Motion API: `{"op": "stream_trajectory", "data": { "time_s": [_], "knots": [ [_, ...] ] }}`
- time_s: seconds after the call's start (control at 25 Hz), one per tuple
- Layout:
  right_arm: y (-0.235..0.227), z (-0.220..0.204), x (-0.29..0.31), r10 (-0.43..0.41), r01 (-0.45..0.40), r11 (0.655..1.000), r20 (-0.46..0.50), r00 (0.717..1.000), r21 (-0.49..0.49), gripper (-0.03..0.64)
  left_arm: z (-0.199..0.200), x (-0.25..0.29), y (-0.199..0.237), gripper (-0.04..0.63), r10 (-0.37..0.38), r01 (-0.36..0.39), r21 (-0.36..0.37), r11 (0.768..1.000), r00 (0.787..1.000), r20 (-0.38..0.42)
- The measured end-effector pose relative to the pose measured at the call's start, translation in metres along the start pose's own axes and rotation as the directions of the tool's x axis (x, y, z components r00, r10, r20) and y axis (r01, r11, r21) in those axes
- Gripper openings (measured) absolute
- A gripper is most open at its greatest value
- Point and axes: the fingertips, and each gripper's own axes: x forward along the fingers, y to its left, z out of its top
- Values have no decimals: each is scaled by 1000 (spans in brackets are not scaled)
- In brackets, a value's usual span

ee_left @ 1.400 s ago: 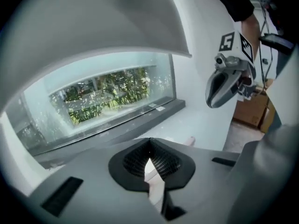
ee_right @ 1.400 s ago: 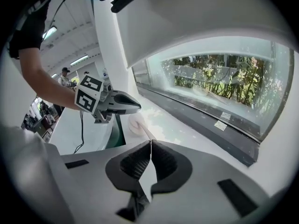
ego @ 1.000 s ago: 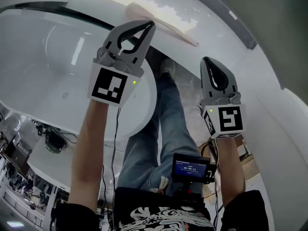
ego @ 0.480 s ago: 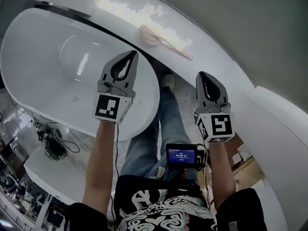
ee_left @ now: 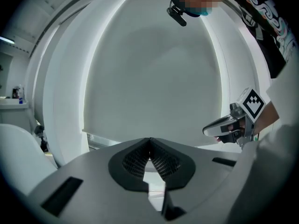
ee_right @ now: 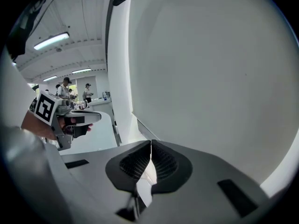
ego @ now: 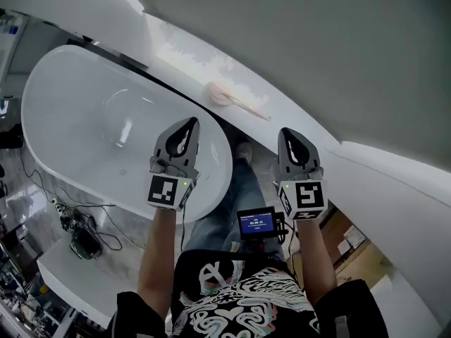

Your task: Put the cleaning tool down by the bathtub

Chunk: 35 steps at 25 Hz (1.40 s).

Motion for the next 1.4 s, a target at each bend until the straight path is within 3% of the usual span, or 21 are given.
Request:
{"op": "stream_trajectory", "data": {
  "time_s": [0.16, 0.32, 0.68, 0.96, 1.2, 1.4],
  "knots": [
    [5, 45, -18, 2, 0, 1000, 69, 998, -32, 28, 41, -12, 10, 15, 14, -15, 21, 1000, 998, 56],
    [13, 73, -38, -10, 14, 999, 119, 993, -32, 28, 61, -30, 25, 17, 48, -52, 81, 995, 997, 58],
    [44, 143, -89, -48, 52, 999, 185, 982, -17, 28, 144, -83, 33, 15, 74, -77, 22, 997, 988, 133],
    [61, 194, -120, -64, 70, 997, 312, 948, -8, 28, 196, -114, 23, 15, 94, -101, 20, 995, 970, 225],
    [78, 229, -142, -79, 98, 995, 400, 913, -27, 28, 226, -138, 19, 15, 81, -88, 13, 996, 961, 263],
    [91, 242, -149, -56, 76, 997, 420, 906, -31, 26, 243, -155, 20, 15, 116, -116, -18, 993, 947, 299]
  ]
}}
